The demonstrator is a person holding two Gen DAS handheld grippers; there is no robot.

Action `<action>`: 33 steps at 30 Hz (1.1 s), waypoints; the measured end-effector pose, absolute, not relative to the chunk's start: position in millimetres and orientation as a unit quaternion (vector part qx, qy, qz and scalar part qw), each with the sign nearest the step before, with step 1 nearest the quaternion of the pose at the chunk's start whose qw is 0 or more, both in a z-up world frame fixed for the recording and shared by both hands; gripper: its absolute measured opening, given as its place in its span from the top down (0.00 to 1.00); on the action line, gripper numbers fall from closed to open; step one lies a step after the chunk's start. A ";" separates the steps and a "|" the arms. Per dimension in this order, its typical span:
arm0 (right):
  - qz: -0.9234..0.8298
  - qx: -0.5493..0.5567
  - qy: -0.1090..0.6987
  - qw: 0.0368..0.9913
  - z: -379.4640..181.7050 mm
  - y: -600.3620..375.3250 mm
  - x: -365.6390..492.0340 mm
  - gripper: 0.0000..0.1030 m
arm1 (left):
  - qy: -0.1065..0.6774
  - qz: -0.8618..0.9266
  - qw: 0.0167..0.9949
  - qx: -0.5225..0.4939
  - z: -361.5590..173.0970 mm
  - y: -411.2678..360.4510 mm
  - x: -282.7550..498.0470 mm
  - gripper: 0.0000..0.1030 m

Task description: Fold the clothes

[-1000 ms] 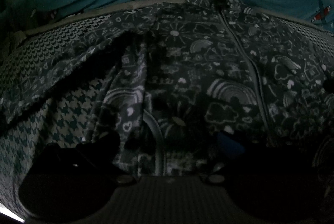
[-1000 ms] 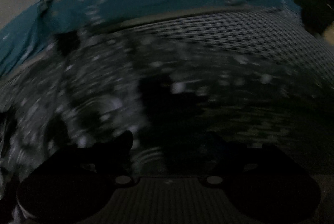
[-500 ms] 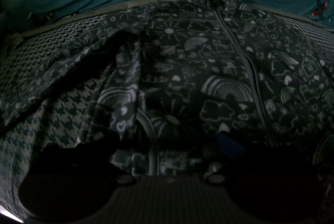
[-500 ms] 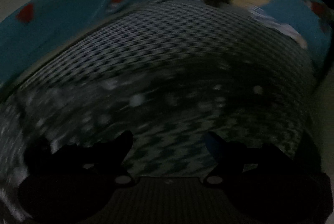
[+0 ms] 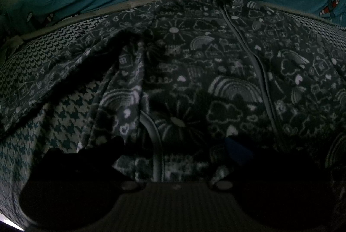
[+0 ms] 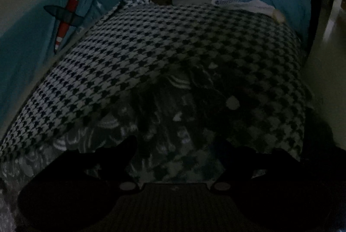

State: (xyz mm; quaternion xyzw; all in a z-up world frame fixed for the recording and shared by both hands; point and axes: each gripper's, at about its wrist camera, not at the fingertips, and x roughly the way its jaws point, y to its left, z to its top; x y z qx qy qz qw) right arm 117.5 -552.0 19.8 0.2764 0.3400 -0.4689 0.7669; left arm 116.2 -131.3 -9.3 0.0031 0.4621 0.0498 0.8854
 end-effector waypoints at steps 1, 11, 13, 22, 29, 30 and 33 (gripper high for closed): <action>-0.469 0.272 0.338 0.769 18.5 -552.5 119.4 0.24 | 0.462 0.050 0.885 0.003 -9.4 -131.3 116.2 0.00; -0.474 0.201 0.331 0.791 9.0 -551.8 136.8 0.55 | 0.464 0.050 0.885 0.003 -10.7 -131.9 117.7 0.00; -0.464 0.195 0.328 0.800 9.3 -551.3 138.9 0.75 | 0.464 0.050 0.885 0.003 -10.7 -131.9 117.8 0.00; -0.374 0.201 0.280 0.861 35.9 -521.2 150.3 0.87 | 0.462 0.051 0.885 0.004 -10.3 -131.6 117.8 0.00; -0.244 0.168 0.243 0.924 64.5 -451.8 168.1 0.87 | 0.461 0.057 0.886 0.005 -10.1 -130.3 118.2 0.00; -0.222 0.162 0.237 0.932 68.6 -439.2 169.7 0.87 | 0.461 0.059 0.885 0.004 -10.1 -129.5 118.3 0.00; -0.159 0.139 0.230 0.950 74.9 -400.0 174.6 0.87 | 0.460 0.067 0.885 0.001 -9.2 -126.0 119.0 0.00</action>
